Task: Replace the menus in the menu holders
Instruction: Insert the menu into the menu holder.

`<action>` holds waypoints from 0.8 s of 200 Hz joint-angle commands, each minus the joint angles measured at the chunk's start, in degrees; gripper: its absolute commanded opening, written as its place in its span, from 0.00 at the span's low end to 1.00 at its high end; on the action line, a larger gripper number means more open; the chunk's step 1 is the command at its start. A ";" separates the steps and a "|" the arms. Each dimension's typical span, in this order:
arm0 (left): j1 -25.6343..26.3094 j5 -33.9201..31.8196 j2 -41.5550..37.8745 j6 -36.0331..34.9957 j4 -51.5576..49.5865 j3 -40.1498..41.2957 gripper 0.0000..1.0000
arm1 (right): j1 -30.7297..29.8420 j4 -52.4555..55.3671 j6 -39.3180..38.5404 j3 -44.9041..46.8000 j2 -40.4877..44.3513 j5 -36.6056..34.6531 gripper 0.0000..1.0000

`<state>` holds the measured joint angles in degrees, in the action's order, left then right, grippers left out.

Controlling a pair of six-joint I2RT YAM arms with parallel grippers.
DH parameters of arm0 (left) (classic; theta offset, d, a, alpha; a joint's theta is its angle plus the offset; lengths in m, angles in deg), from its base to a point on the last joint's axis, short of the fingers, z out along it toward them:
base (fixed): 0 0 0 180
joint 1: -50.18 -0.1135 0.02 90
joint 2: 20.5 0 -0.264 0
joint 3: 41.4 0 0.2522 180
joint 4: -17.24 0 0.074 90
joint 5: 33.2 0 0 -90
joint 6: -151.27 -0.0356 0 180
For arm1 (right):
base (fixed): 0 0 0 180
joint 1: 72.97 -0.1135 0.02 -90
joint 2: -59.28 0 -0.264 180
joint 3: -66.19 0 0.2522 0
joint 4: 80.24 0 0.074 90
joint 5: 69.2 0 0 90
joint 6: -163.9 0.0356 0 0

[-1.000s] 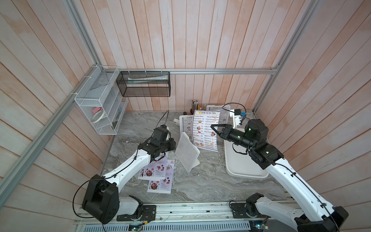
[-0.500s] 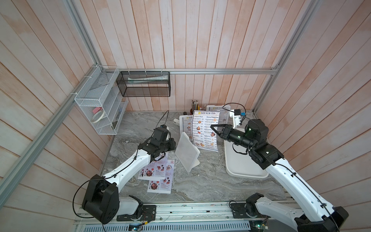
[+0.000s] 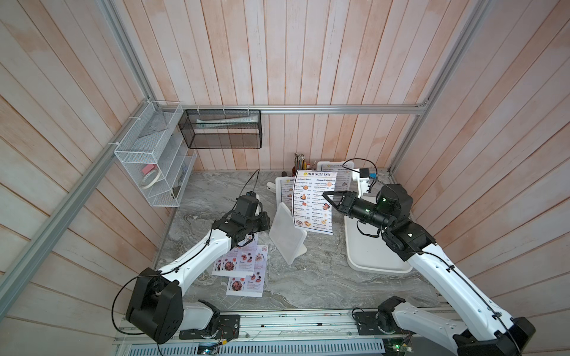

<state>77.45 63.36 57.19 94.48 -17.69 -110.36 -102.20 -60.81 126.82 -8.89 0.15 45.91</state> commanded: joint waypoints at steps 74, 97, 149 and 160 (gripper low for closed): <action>-0.33 -0.24 0.77 0.19 1.30 0.43 0.21 | -0.44 0.42 -2.03 1.29 2.36 -3.90 0.00; -0.29 -0.33 0.83 0.07 1.13 0.36 0.20 | -0.46 1.18 -2.30 1.21 1.94 -3.78 0.00; -0.31 -0.55 0.66 0.02 0.93 0.35 0.21 | -0.41 1.18 -2.74 1.64 1.82 -4.36 0.00; -0.30 -0.50 0.75 0.01 1.03 0.35 0.21 | -0.41 1.35 -2.79 1.55 1.59 -4.38 0.00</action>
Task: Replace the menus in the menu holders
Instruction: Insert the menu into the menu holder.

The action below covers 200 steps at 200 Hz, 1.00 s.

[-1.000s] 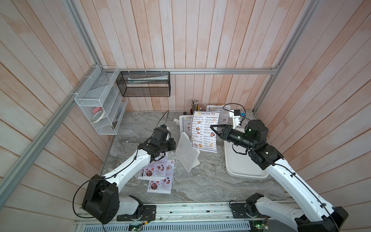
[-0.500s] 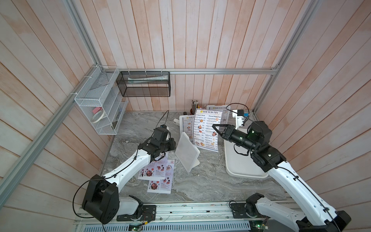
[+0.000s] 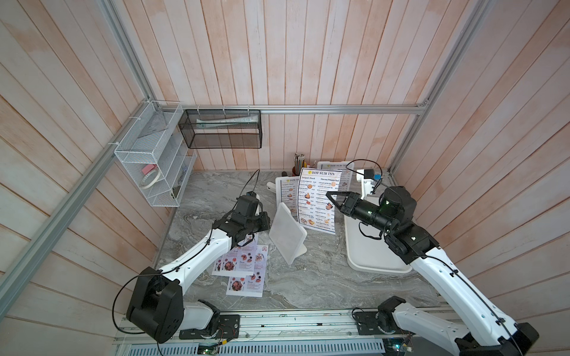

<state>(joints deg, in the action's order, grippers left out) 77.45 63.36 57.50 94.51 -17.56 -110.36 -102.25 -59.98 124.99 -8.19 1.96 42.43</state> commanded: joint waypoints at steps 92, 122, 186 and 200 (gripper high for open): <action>-0.32 -0.50 0.66 -0.05 0.91 0.17 0.21 | -0.37 0.66 -1.17 1.38 -0.46 -0.71 0.00; -0.35 -0.42 0.83 -0.18 0.80 -0.05 0.21 | -0.32 -1.85 -0.92 1.57 0.63 -0.61 0.00; -0.32 -0.24 1.18 -0.19 0.99 -0.37 0.21 | -0.32 -1.45 -1.29 1.81 1.57 -1.41 0.00; -0.31 -0.24 1.13 -0.18 1.00 -0.40 0.20 | -0.34 -0.69 -1.29 1.82 1.12 -1.33 0.00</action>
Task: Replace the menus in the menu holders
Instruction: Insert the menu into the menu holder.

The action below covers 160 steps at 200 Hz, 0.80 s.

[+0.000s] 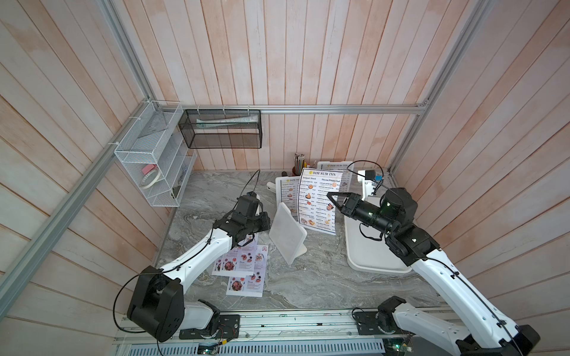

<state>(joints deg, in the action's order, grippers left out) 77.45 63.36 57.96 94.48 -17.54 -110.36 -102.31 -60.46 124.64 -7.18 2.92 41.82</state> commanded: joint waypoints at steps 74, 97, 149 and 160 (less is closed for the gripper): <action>-0.30 -0.24 0.73 -0.16 0.88 -0.37 0.21 | -0.27 0.22 -0.95 0.82 -0.62 0.23 0.00; -0.29 -0.24 0.66 -0.16 0.98 -0.27 0.20 | -0.20 0.27 -0.98 0.64 -0.55 0.05 0.00; 0.82 -1.51 0.71 -0.89 -0.46 -1.50 0.20 | -0.25 -0.49 -0.72 1.44 -1.21 -0.42 0.00; 1.19 -2.10 0.55 -1.15 -1.10 -2.12 0.20 | -0.27 -0.61 -0.96 1.21 -1.47 -0.52 0.00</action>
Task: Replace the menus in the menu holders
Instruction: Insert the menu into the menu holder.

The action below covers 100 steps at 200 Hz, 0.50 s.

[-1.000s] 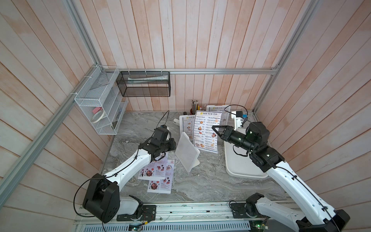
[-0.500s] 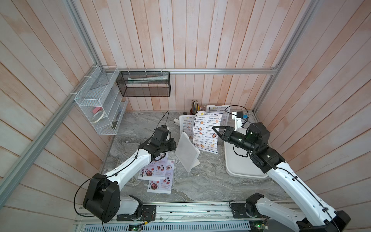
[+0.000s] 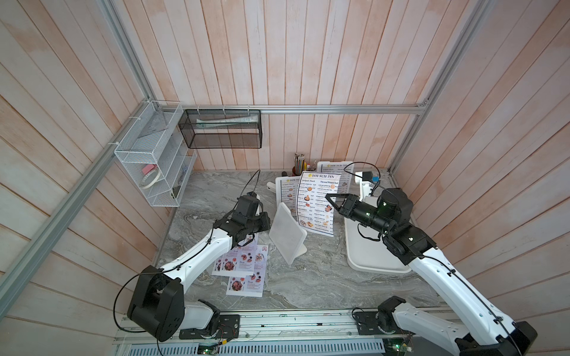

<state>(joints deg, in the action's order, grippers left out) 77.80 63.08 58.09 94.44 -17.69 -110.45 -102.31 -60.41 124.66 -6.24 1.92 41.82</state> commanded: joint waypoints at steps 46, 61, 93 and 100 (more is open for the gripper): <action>1.12 -2.42 -1.20 -1.44 -2.28 -3.55 0.20 | -0.45 -1.31 -1.89 -0.19 -1.71 -0.54 0.00; 1.21 -2.59 -1.63 -1.61 -2.85 -4.00 0.21 | -0.79 -1.28 -2.33 -0.49 -2.26 -0.86 0.00; 1.39 -3.44 -2.63 -1.75 -4.01 -5.08 0.21 | -2.46 -1.39 -3.81 -1.63 -3.91 -2.13 0.00; 1.31 -3.71 -2.90 -1.79 -4.27 -5.29 0.21 | -2.88 -1.33 -4.39 -2.08 -4.47 -2.59 0.00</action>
<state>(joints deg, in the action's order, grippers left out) 78.87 60.98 57.04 93.78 -20.36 -113.36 -103.76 -60.54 122.82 -6.26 -1.08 41.12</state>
